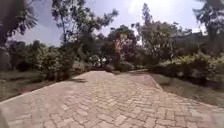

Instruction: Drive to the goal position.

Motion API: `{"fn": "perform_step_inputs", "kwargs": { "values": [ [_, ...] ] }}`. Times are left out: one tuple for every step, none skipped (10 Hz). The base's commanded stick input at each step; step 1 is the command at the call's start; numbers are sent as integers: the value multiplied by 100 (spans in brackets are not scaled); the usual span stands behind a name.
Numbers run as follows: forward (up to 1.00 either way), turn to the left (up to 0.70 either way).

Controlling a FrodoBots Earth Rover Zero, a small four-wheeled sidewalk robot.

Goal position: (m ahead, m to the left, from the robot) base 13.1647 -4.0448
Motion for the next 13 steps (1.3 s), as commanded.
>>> {"fn": "perform_step_inputs", "kwargs": {
  "values": [
    [30,-60],
    [30,-60],
    [30,-60],
    [30,-60],
    [30,-60],
    [30,-39],
    [30,-2],
    [30,0],
    [30,0],
    [30,0],
    [30,-25],
    [30,-58],
    [30,-45]
  ]
}}
